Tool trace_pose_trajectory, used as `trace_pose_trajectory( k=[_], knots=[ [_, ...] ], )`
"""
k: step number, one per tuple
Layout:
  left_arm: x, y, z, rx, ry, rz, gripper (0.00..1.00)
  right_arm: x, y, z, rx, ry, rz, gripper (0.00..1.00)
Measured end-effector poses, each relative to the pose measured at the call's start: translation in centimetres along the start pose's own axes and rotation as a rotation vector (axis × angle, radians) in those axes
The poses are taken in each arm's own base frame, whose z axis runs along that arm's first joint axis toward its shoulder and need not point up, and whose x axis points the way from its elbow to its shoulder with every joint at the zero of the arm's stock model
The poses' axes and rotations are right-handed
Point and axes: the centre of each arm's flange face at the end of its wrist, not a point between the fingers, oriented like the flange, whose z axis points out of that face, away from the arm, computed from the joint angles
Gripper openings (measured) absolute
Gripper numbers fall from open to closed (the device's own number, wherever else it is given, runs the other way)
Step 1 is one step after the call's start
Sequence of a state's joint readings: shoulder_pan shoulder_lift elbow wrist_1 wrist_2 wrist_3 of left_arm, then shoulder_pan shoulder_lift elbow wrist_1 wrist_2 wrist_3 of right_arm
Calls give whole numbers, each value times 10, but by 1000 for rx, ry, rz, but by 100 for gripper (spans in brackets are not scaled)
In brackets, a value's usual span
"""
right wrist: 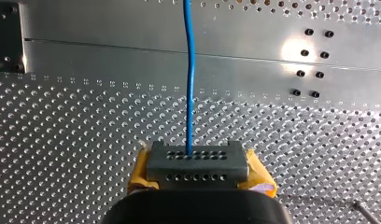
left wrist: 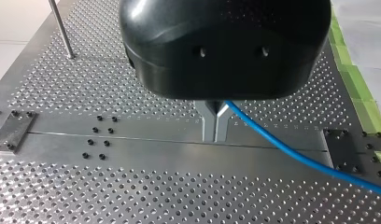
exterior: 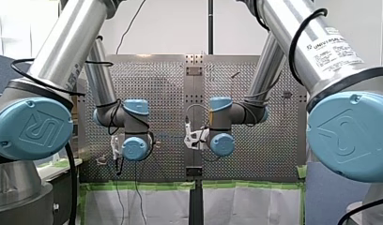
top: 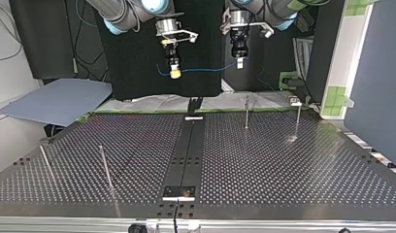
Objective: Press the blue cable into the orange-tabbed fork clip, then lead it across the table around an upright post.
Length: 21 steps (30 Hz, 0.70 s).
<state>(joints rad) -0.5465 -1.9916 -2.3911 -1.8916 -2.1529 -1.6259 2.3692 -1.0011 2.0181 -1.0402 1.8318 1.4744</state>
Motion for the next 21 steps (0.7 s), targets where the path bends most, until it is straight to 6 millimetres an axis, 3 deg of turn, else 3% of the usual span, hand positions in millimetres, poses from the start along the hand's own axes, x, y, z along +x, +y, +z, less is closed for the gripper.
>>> trace_pose_trajectory(
  k=[5, 15, 21],
  knots=[
    [2, 1, -2, 2, 9, 6, 1, 0, 0, 0, 0, 0, 0, 0],
    [36, 13, -17, 10, 106, 71, 1, 0, 0, 1, -2, 1, 0, 0],
    [41, 14, -18, 9, 118, 79, 1, 0, 0, 1, -2, 1, 0, 0]
  ],
)
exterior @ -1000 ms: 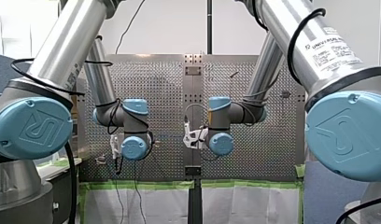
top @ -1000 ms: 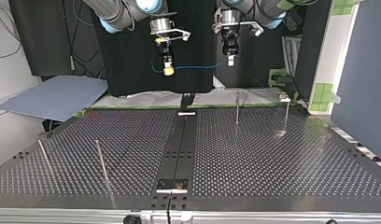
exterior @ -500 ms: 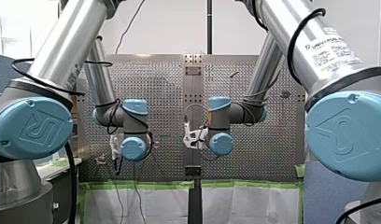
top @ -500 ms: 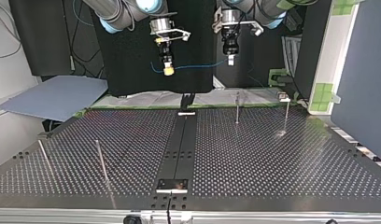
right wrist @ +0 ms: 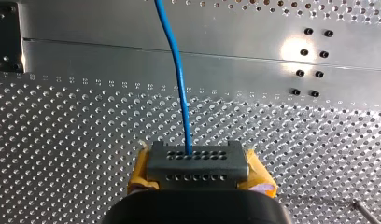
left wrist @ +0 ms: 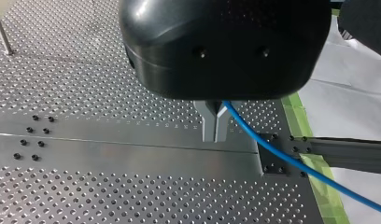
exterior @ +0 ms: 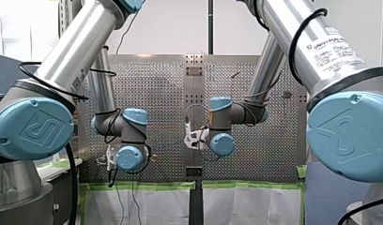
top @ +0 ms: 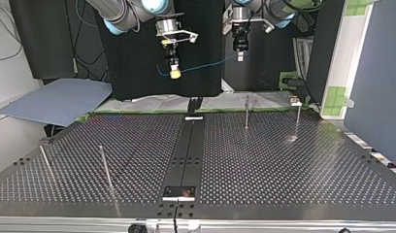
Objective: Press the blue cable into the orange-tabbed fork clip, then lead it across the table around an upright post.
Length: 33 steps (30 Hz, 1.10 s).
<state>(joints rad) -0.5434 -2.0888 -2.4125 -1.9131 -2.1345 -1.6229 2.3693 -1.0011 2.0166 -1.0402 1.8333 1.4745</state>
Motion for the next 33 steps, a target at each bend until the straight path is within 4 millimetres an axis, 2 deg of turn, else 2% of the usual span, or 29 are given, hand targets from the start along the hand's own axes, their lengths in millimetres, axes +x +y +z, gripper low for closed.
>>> trace_pose_trajectory(
  k=[8, 13, 16, 23, 27, 33],
  knots=[
    [0, 0, 0, 0, 1, 0, 1, -1, -1, 0, 0, -2, 2, 0],
    [0, 0, 0, 0, 1, 1, 1, -10, -15, -1, 3, -33, 19, 0],
    [0, 0, 0, 0, 1, 1, 1, -22, -26, -8, 6, -70, 13, 0],
    [0, 0, 0, 0, 1, 1, 1, -51, -49, -39, 13, -177, -31, 0],
    [0, 0, 0, 0, 1, 1, 1, -55, -53, -48, 1, -210, -50, 0],
    [0, 1, 0, 0, 2, 3, 1, -56, -53, -50, -5, -220, -55, 0]
  ],
)
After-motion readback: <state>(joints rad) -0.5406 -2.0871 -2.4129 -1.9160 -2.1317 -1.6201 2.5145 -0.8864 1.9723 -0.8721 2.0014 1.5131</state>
